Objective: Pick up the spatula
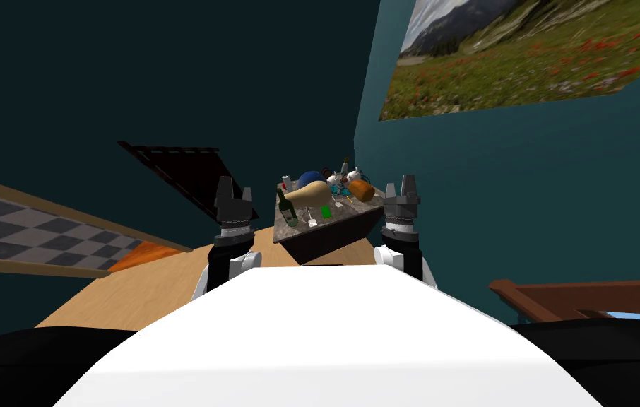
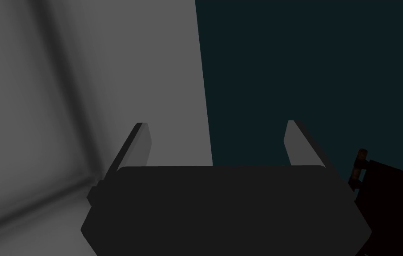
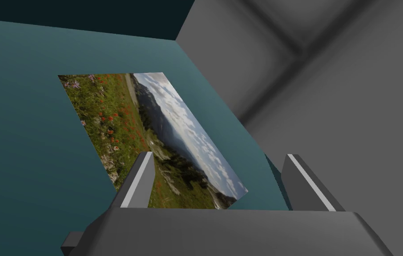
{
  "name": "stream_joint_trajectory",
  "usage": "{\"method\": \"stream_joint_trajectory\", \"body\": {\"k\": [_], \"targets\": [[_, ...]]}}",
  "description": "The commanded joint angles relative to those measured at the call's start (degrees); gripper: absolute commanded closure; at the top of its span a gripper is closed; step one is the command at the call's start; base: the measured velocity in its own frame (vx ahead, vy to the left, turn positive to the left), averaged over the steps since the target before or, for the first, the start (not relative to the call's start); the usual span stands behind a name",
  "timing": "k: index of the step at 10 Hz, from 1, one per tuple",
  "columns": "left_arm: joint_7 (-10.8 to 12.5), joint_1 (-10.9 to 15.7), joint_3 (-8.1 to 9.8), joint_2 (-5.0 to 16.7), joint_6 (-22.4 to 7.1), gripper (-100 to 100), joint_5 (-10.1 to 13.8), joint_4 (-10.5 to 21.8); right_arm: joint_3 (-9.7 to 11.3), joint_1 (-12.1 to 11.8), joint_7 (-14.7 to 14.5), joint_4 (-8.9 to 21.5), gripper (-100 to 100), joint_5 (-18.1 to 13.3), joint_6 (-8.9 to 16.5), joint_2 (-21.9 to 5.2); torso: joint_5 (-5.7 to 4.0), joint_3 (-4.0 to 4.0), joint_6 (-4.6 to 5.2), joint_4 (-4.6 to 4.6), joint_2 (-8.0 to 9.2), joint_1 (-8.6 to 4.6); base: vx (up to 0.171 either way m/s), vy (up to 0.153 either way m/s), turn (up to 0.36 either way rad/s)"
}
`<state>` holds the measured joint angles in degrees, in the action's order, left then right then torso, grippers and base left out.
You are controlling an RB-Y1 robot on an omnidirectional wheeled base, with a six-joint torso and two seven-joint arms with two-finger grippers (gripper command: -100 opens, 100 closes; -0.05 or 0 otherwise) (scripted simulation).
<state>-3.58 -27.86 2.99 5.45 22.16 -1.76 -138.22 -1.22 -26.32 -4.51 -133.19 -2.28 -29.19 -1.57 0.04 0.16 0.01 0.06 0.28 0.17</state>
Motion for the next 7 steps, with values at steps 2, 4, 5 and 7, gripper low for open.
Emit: {"method": "stream_joint_trajectory", "body": {"k": [2,4,5,7], "targets": [[-1.03,0.21,0.78,2.69,-3.21,-100,1.74,-0.94,0.00,0.00,0.00,0.00,0,0.00,0.00,0.00,0.00,0.02,0.00,0.01,0.03,0.00,-0.091,0.046,-0.108],[-2.00,0.26,1.60,4.44,-6.44,-100,3.52,-1.60,0.00,0.00,0.00,0.00,0,0.00,0.00,0.00,0.02,0.04,0.00,0.02,0.07,0.11,-0.096,0.066,-0.142],[-2.55,0.23,2.07,5.29,-8.05,-100,4.54,-1.89,0.00,0.00,0.00,0.00,0,0.00,0.00,0.00,0.03,0.06,0.00,0.02,0.11,0.10,-0.105,0.042,-0.179],[-3.14,0.14,2.58,6.16,-10.39,-100,5.65,-2.14,0.00,0.00,0.00,0.00,0,0.00,0.00,0.00,0.01,0.08,0.00,0.03,0.14,0.01,-0.092,0.032,-0.110]]}}
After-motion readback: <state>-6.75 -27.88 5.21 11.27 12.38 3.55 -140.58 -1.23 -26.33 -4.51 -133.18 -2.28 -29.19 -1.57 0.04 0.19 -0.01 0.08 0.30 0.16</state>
